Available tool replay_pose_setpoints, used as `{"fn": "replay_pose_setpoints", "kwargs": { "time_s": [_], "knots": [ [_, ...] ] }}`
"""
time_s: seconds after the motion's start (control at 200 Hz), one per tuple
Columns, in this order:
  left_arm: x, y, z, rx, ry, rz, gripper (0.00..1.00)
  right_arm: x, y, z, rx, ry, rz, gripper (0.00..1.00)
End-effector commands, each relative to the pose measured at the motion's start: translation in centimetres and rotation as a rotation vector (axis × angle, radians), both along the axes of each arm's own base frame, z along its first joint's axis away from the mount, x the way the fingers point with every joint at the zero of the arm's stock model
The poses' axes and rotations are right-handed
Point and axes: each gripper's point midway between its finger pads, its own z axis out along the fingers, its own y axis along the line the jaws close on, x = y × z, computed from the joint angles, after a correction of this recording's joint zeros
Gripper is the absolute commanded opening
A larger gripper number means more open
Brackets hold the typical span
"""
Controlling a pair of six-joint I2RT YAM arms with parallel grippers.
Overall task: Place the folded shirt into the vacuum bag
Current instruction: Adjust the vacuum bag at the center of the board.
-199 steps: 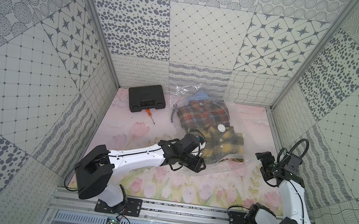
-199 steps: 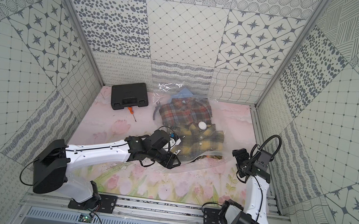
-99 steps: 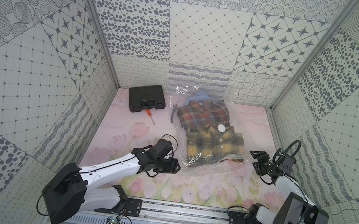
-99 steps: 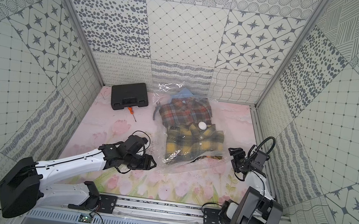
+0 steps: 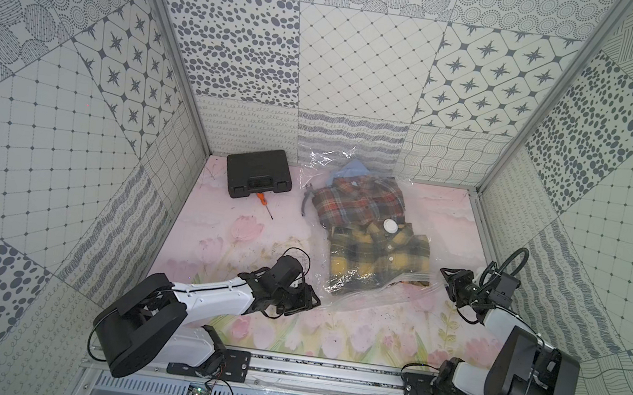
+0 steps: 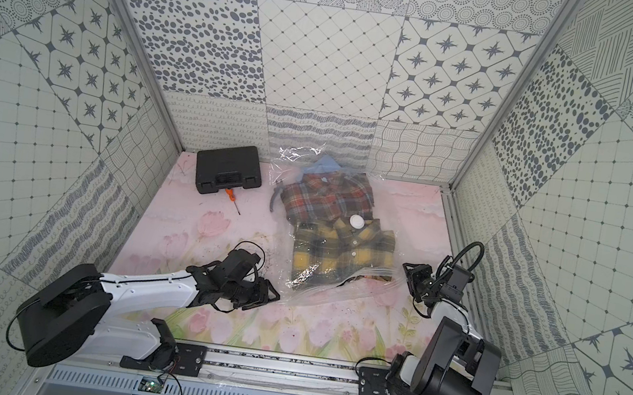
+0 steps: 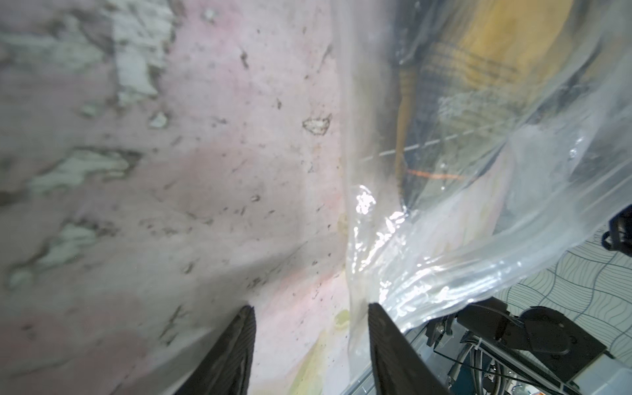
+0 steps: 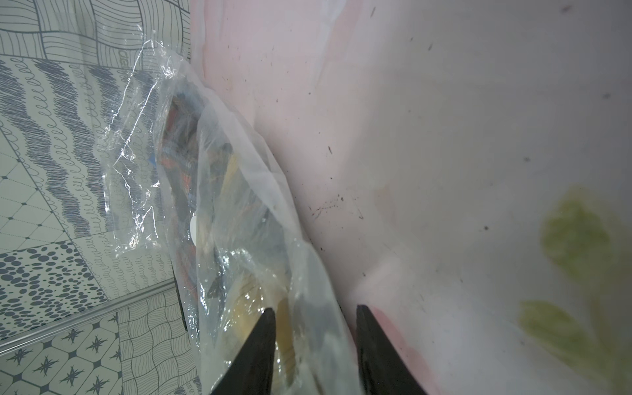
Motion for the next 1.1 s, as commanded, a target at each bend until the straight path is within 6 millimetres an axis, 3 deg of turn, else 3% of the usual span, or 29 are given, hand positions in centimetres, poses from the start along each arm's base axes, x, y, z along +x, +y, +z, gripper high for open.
{"fn": "replay_pose_setpoints", "kwargs": {
  "time_s": [0.0,0.14,0.305,0.485,0.68,0.775,0.905,1.0,1.095],
  "knots": [
    [1.9,-2.9,1.9,-0.155,-0.041,0.033,0.52,0.4,0.0,0.1,-0.003,-0.036,0.005,0.37],
    [1.9,-3.8,1.3,-0.177,-0.027,0.032,0.44,0.4,0.0,-0.1,-0.003,-0.032,0.009,0.32],
    [1.8,-3.6,1.1,-0.168,-0.026,0.043,0.35,0.6,0.0,-0.3,0.003,-0.03,0.011,0.28],
    [1.8,-3.3,1.3,-0.153,-0.037,0.04,0.28,0.3,0.4,-0.7,0.006,-0.023,0.021,0.47],
    [1.8,-3.5,1.1,-0.156,-0.032,0.037,0.24,0.1,1.0,-1.0,-0.008,-0.017,0.018,0.49],
    [1.8,-3.5,1.0,-0.154,-0.029,0.036,0.21,0.4,1.0,-0.9,-0.007,-0.022,0.014,0.4],
    [1.9,-3.4,1.4,-0.156,-0.041,0.043,0.1,0.6,1.0,0.2,-0.007,-0.047,0.011,0.14],
    [2.3,-3.1,2.7,-0.162,-0.055,0.064,0.0,0.8,1.2,2.4,0.007,-0.09,0.011,0.0],
    [2.8,-2.9,5.3,-0.168,-0.091,0.067,0.0,1.1,1.3,5.9,0.011,-0.148,0.004,0.0]
  ]
}}
